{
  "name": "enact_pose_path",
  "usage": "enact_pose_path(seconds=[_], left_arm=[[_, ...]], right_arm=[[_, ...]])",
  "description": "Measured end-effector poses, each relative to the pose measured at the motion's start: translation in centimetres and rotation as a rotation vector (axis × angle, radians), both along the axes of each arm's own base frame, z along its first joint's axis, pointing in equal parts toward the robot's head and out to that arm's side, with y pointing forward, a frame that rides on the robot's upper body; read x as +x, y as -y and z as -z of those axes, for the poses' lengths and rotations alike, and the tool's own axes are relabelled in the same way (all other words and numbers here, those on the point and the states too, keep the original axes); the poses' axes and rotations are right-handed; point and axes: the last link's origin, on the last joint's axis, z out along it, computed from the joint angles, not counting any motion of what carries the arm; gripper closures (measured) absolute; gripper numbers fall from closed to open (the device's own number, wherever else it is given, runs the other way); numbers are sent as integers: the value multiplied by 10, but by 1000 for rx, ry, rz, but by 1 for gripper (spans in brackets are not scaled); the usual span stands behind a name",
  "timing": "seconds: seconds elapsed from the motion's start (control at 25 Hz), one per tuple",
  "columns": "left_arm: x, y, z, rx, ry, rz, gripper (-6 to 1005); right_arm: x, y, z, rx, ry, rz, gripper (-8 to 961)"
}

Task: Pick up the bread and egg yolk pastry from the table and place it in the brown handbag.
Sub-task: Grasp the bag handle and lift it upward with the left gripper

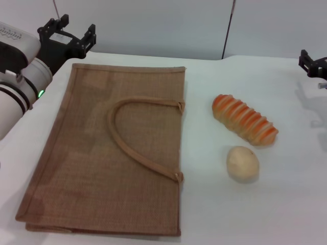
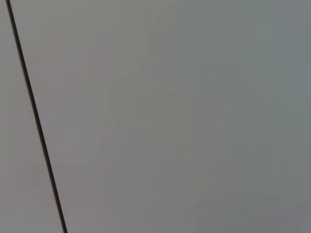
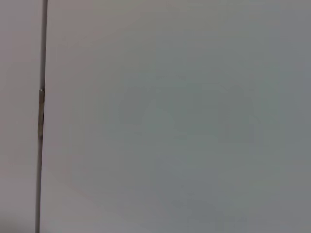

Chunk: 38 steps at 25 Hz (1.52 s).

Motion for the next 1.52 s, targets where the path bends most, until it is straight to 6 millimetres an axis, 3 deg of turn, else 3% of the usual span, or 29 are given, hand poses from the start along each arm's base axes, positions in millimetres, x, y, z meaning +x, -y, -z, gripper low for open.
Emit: enact_pose_path(seconds=[0.84,1.52], left_arm=[[7,-4,0,-12,61,7,347],[25,-15,14,-279,56,-6,378]], right_arm=[[0,0,-1,3,0,0,228],[3,-1,-2,-7,8,25,227]])
